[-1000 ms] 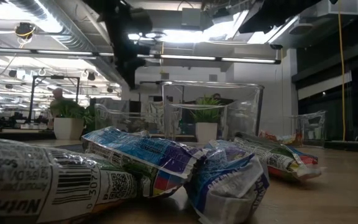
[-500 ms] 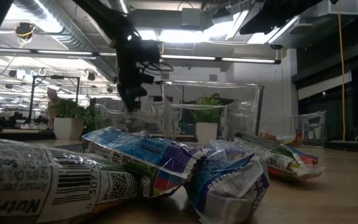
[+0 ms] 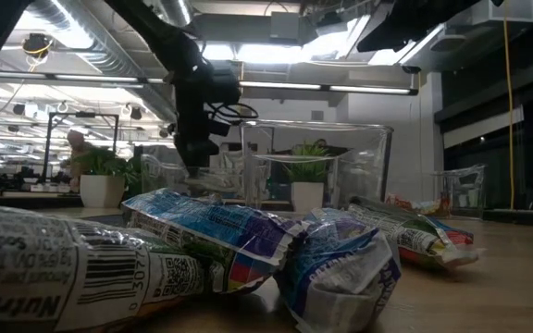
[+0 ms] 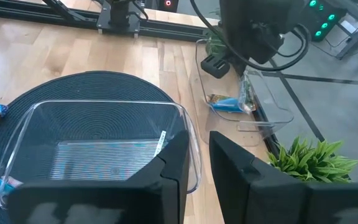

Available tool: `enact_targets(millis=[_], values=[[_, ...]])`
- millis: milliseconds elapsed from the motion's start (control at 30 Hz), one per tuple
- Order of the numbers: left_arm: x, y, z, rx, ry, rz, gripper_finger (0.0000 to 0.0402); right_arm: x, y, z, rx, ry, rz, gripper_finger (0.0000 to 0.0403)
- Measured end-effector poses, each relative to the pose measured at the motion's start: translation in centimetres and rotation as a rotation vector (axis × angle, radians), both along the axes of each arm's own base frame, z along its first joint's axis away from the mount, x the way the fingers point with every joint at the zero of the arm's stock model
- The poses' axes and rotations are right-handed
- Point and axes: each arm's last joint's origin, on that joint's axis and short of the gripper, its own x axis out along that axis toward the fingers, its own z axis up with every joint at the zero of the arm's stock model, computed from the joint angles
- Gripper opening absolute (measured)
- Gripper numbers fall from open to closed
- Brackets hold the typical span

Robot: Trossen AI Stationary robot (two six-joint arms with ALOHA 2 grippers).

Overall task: Pick and place Granola Bars by type
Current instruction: Put the yellow granola bar into the top left transparent bin, then put the red granola bar into the top right transparent bin

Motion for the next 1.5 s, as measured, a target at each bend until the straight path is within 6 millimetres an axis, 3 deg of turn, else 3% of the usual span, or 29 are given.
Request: enact_targets(millis=[333,633,833,1100,1267,1500], values=[[-1.0,-1.1,-2.1,-0.070,0.071,0.000,0.0009,0.0,0.0,0.0,0.019,-0.004,-0.009,0.0068],[-0.9,-1.6,-2.1,-0.118,0.048,-0.032,0.0056,0.0,0.0,0.0,0.018,-0.004,-0.009,0.0068],[-0.9,-2.6,-0.3,-0.077,0.053,-0.091,0.0109,0.0,0.0,0.0,0.018,-0.005,-0.009,0.0068],[-1.5,-4.8,4.5,0.086,-0.008,-0.113,0.0163,0.0,0.0,0.0,0.013,-0.004,-0.006,0.0068],[-2.3,-5.7,6.8,0.130,-0.095,-0.097,0.0170,0.0,0.0,0.0,0.013,-0.004,-0.006,0.0068],[-2.7,-6.5,8.3,0.013,-0.320,-0.071,0.0160,0.0,0.0,0.0,0.013,-0.004,-0.006,0.0068]])
